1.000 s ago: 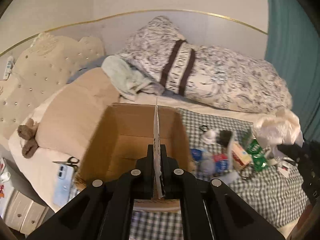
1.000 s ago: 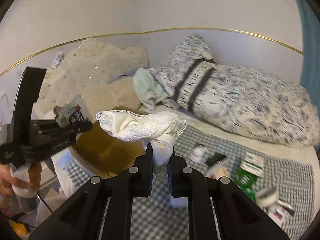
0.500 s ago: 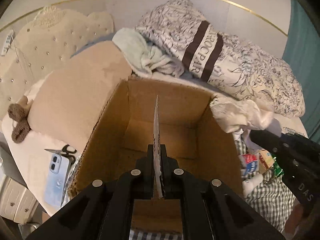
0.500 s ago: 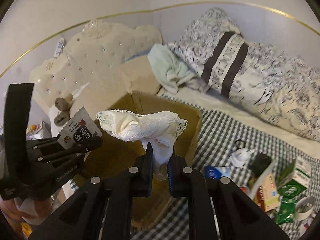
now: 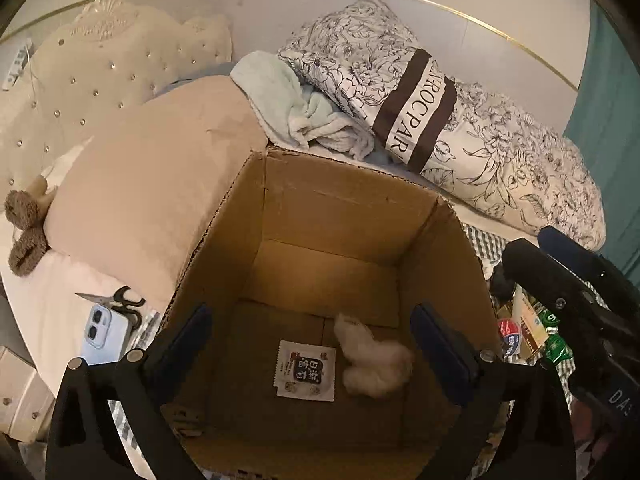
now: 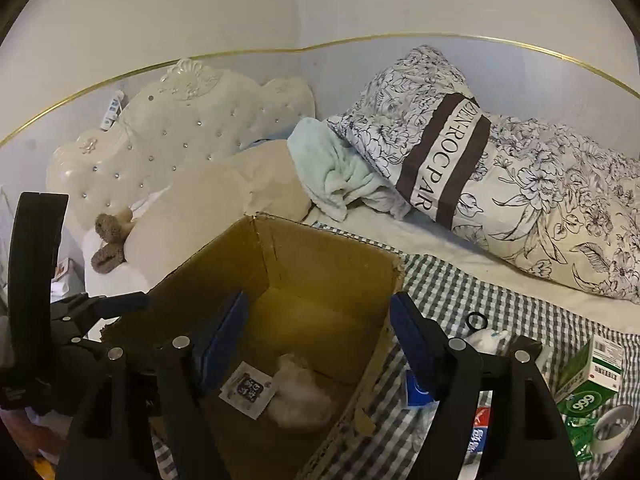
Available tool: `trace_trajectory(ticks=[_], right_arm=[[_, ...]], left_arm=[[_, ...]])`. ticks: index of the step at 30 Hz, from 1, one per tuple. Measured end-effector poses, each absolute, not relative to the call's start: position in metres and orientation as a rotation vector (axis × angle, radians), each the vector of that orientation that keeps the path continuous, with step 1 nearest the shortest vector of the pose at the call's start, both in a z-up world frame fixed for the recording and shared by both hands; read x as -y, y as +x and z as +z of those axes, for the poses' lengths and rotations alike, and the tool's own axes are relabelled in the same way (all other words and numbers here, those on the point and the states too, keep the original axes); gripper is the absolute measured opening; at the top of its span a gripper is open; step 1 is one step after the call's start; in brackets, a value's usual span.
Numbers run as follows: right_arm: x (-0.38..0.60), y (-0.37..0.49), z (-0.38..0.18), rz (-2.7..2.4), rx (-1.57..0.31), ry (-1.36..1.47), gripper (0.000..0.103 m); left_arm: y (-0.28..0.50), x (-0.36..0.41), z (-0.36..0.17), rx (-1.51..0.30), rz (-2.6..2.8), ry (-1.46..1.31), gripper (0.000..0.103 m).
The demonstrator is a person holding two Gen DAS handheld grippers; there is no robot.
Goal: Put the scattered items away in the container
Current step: 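Carry both items over the cardboard box and open both tools to drop them, then move both tools back over the items on the bed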
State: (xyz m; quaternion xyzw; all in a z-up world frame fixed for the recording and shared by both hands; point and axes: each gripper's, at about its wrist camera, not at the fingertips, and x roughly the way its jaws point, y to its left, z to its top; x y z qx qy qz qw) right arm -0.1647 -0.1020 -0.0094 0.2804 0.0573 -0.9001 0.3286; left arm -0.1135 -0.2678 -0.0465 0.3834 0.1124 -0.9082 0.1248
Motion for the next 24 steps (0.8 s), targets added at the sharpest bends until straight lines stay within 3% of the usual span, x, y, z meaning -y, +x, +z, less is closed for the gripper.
trace_trajectory(ticks=[10, 24], right_arm=[[0.033, -0.136, 0.017, -2.477, -0.128, 0.715, 0.073], [-0.132, -0.055, 0.058, -2.75, -0.054, 0.649, 0.074]], left_arm=[[-0.09, 0.227, -0.02, -0.257, -2.677, 1.089, 0.102], [-0.046, 0.096, 0.03, -0.189, -2.874, 1.055, 0.103]])
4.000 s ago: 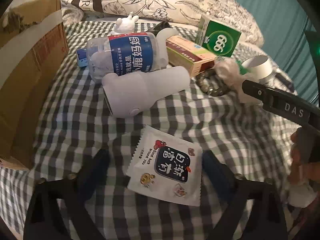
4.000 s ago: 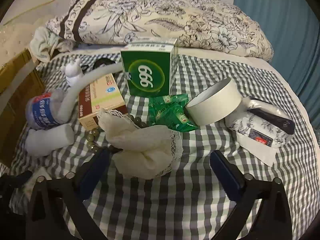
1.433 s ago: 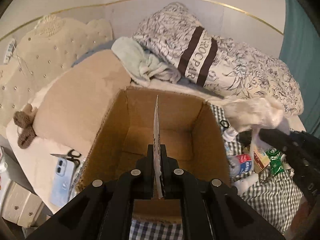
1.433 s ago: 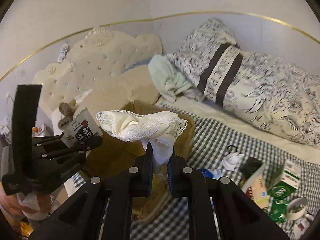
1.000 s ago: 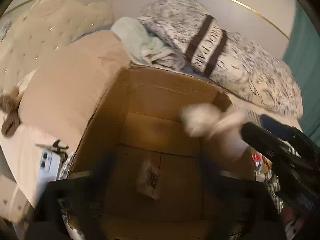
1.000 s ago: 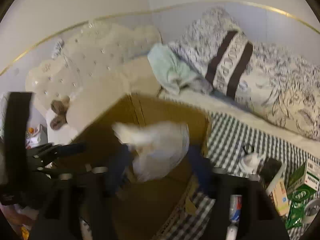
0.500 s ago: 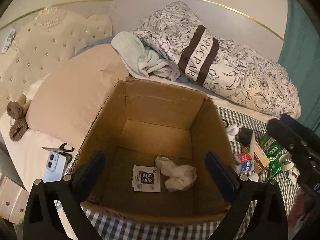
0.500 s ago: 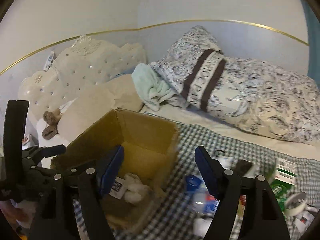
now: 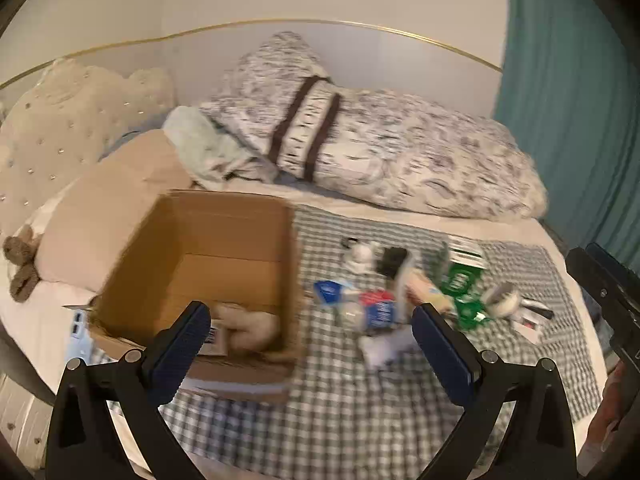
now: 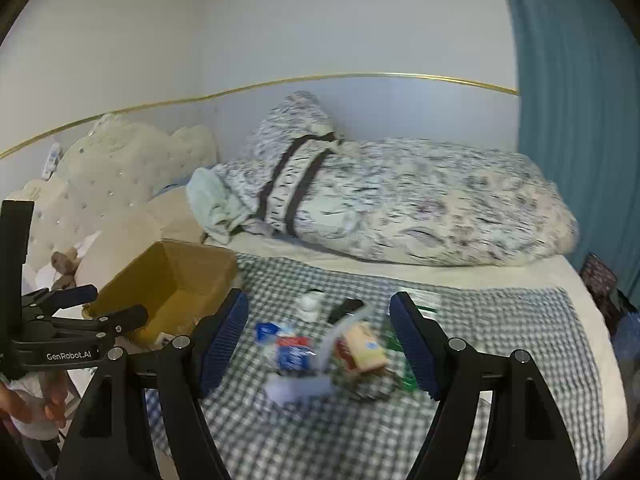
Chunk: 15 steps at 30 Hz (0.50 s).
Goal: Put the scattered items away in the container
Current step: 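Move both tools back over the items on the bed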
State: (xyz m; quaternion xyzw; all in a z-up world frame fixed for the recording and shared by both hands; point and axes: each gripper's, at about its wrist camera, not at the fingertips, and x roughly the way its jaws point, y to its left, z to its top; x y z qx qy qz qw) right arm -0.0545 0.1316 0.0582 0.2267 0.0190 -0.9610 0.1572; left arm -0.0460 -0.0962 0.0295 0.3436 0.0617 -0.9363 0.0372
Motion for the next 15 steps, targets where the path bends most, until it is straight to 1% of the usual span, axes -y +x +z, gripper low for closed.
trace_trajectory(ticks=[1, 4, 6, 12, 15], right_arm=[[-0.145, -0.049, 0.058, -2.77, -0.041, 0.651, 0.076], [-0.179, -0.037, 0.052, -2.833, -0.006, 0.664, 0.088], [-0.203, -0.033, 0.045, -2.874, 0.015, 0.682, 0.092], [-0.259, -0.04, 0.015, -2.966, 0.031, 0.776, 0.093], [-0.283, -0.056, -0.006, -2.986, 0.026, 0.851, 0.093]], left_arm=[[-0.045, 0.086, 0.029, -0.188, -2.882, 1.066, 0.103], [-0.047, 0.056, 0.018, -0.187, -2.885, 1.121, 0.103], [-0.05, 0.038, 0.006, -0.173, -2.884, 1.151, 0.103], [-0.062, 0.002, -0.039, -0.056, -2.887, 1.232, 0.103], [-0.07, -0.007, -0.057, -0.032, -2.902, 1.271, 0.103]])
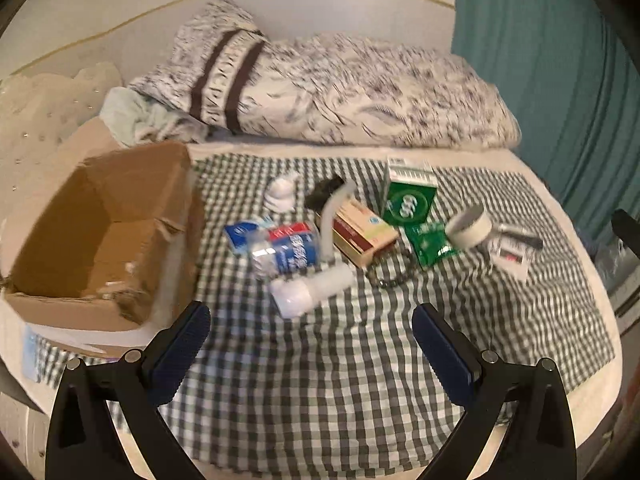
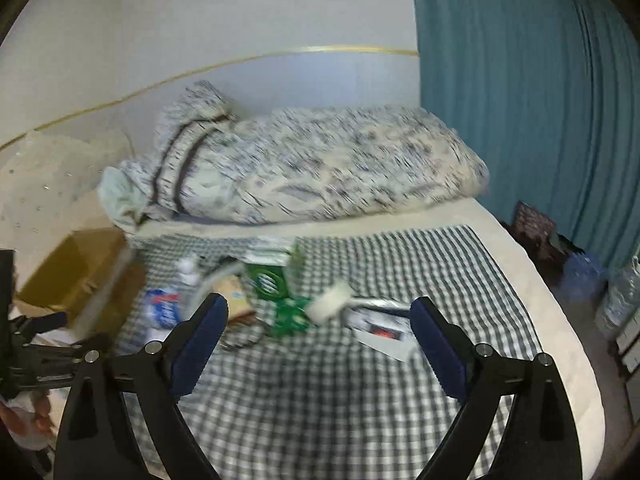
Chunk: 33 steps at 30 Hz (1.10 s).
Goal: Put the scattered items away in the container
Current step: 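Move both tools back over the items on the bed, then grasp the green bead bracelet with the left tool while the right tool grasps the tissue pack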
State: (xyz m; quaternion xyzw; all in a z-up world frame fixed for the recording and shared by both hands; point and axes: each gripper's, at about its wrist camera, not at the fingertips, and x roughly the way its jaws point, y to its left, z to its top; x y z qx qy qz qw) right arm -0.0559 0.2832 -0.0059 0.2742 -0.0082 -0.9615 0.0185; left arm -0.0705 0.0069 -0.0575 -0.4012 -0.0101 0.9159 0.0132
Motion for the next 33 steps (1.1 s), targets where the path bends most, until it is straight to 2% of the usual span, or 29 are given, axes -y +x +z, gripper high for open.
trace_trajectory(ticks=[12, 18, 26, 30, 33], right_arm=[[-0.337, -0.125, -0.085, -3.008, 0.061, 1.14, 0.093], [-0.349, -0.156, -0.114, -2.978, -0.003, 1.237, 0.093], [-0.364, -0.192, -0.129, -2.868, -0.242, 1.304, 0.093], [-0.341, -0.206, -0.138, -2.83, -0.609, 1.301, 0.093], [-0.327, -0.214, -0.149, -2.769, -0.741, 1.268, 0.093]], left_arm=[[-0.128, -0.049, -0.121, 0.13, 2.698, -1.366, 0.103], [-0.153, -0.081, -0.15, 0.059, 2.629, -1.404, 0.103], [-0.184, -0.089, -0.173, 0.063, 2.593, -1.434, 0.103], [-0.195, -0.094, -0.178, 0.044, 2.582, -1.42, 0.103], [-0.206, -0.098, -0.189, 0.023, 2.531, -1.467, 0.103]])
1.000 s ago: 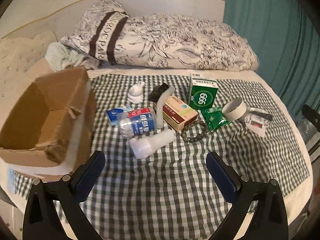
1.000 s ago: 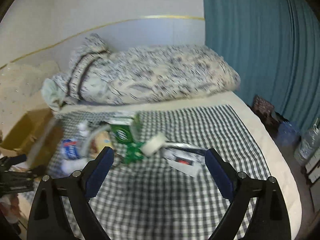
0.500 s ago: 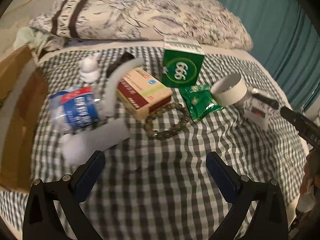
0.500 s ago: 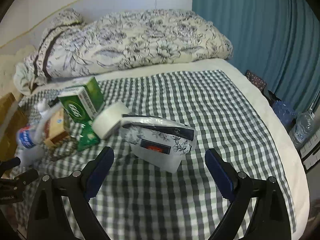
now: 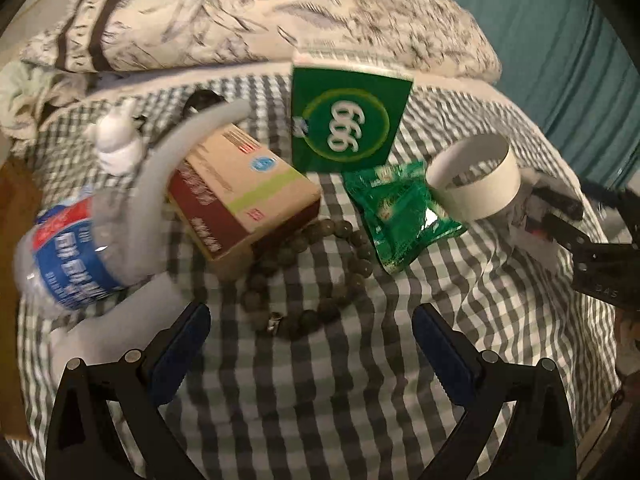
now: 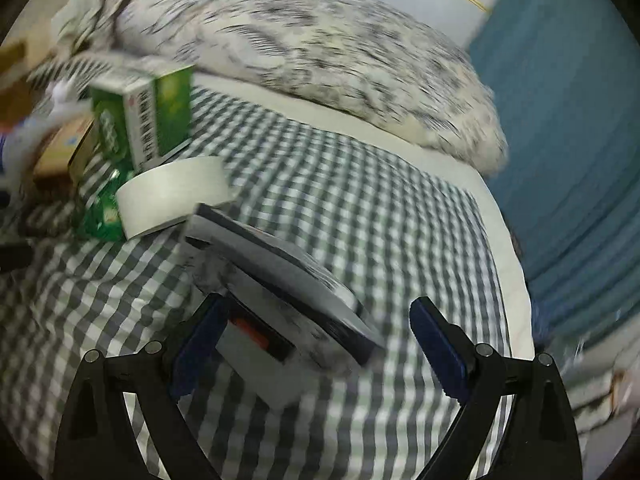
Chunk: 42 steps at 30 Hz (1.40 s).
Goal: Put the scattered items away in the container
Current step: 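Grasp the green bead bracelet with the left tool while the right tool grasps the tissue pack, then carry the bracelet and tissue pack over the cardboard box with both tools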
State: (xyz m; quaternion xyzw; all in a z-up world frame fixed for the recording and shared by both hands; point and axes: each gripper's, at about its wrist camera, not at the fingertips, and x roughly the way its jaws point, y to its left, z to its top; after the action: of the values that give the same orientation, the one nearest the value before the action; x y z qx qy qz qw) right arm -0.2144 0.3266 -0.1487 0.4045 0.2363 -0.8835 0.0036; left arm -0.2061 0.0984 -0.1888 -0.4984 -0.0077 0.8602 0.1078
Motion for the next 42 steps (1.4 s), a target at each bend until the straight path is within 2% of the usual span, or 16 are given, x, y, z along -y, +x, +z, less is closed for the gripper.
trace_trajectory(ticks=[4, 6, 8, 10, 11, 13, 15, 18, 19, 21, 23, 24, 25, 29, 36, 42], right_arm=[[-0.319, -0.225, -0.17, -2.692, -0.743, 1.338, 0.092], [-0.316, -0.224, -0.178, -2.659, -0.723, 1.377, 0.076], [-0.312, -0.219, -0.179, -2.658, -0.686, 1.389, 0.052], [-0.31, -0.211, -0.176, -2.67, -0.657, 1.394, 0.037], [-0.31, -0.208, -0.173, -2.682, -0.637, 1.398, 0.034], [-0.309, -0.201, -0.167, -2.699, -0.568, 1.402, 0.033], [-0.308, -0.195, -0.163, -2.706, -0.507, 1.386, 0.032], [-0.302, -0.185, -0.158, -2.702, -0.453, 1.365, 0.031], [-0.299, -0.182, -0.158, -2.695, -0.444, 1.363, 0.031], [-0.296, -0.182, -0.159, -2.695, -0.436, 1.364, 0.031], [-0.294, -0.183, -0.161, -2.697, -0.423, 1.375, 0.031], [-0.294, -0.183, -0.161, -2.703, -0.416, 1.379, 0.031], [-0.295, -0.183, -0.159, -2.706, -0.404, 1.383, 0.031], [-0.299, -0.179, -0.152, -2.71, -0.367, 1.379, 0.028], [-0.299, -0.165, -0.137, -2.719, -0.166, 1.362, 0.02], [-0.275, -0.145, -0.116, -2.7, -0.149, 1.295, 0.019]], left_arm=[[-0.214, -0.097, -0.202, 0.003, 2.514, -1.49, 0.101], [-0.214, -0.097, -0.202, -0.024, 2.518, -1.472, 0.095], [-0.214, -0.097, -0.2, -0.046, 2.518, -1.462, 0.082], [-0.213, -0.099, -0.197, -0.059, 2.493, -1.446, 0.061], [-0.211, -0.1, -0.195, -0.063, 2.48, -1.438, 0.056], [-0.208, -0.102, -0.194, -0.084, 2.461, -1.43, 0.043], [-0.207, -0.106, -0.194, -0.117, 2.455, -1.437, 0.042], [-0.216, -0.11, -0.197, -0.102, 2.416, -1.484, 0.051], [-0.221, -0.109, -0.198, -0.059, 2.405, -1.485, 0.059], [-0.232, -0.105, -0.2, 0.068, 2.384, -1.491, 0.066], [-0.238, -0.107, -0.202, 0.082, 2.388, -1.499, 0.066], [-0.237, -0.111, -0.202, 0.037, 2.4, -1.492, 0.054], [-0.235, -0.114, -0.201, -0.012, 2.411, -1.481, 0.03], [-0.228, -0.104, -0.198, 0.042, 2.38, -1.468, 0.011], [-0.195, -0.088, -0.181, 0.139, 2.406, -1.414, 0.011], [-0.165, -0.067, -0.142, 0.19, 2.454, -1.325, 0.011]])
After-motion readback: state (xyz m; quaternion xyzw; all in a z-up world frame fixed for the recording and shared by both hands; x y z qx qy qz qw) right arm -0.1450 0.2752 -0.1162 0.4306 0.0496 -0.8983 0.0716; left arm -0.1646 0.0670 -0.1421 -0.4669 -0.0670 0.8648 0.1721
